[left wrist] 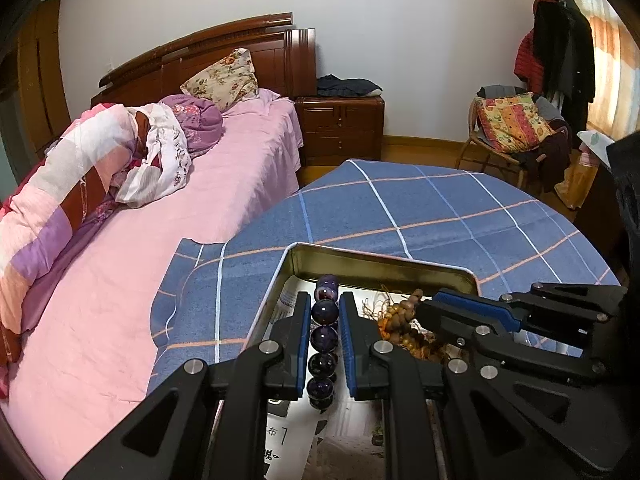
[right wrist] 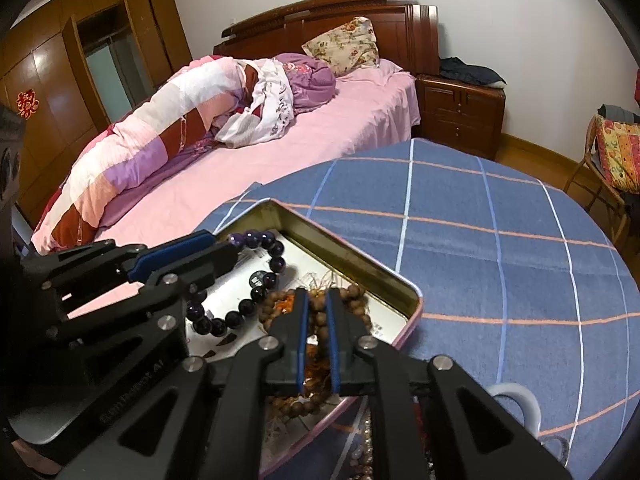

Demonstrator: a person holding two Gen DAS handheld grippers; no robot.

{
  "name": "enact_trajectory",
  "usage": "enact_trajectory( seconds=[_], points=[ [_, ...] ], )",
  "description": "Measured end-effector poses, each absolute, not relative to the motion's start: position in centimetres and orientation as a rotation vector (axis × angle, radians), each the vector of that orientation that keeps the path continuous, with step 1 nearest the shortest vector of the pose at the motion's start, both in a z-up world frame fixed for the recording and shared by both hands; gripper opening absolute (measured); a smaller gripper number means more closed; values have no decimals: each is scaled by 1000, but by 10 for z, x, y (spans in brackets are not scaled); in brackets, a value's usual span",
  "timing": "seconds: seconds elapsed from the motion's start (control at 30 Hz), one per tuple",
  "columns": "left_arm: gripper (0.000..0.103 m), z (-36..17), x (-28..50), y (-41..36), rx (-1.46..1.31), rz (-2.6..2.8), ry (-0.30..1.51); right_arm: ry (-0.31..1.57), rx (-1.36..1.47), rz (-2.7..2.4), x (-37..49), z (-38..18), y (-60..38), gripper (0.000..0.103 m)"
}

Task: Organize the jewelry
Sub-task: 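Open the right tool over the tin while the left tool releases its purple bracelet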

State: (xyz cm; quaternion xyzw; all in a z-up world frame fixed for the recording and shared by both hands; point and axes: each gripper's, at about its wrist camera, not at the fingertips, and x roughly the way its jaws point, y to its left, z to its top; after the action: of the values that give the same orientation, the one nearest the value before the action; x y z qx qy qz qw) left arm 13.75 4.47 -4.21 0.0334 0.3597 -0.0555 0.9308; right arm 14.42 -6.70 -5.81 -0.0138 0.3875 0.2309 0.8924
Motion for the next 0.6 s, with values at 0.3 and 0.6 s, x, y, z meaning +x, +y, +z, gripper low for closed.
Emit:
enact_trajectory(
  seconds=[0.3,0.6],
  points=[
    [48,-31,126,48,79,-19,707,788,-1,438,138,-52,-81,49],
    [74,-14,79,42,53,-48,606,786,22,396,95,-43,-122,65]
  ],
)
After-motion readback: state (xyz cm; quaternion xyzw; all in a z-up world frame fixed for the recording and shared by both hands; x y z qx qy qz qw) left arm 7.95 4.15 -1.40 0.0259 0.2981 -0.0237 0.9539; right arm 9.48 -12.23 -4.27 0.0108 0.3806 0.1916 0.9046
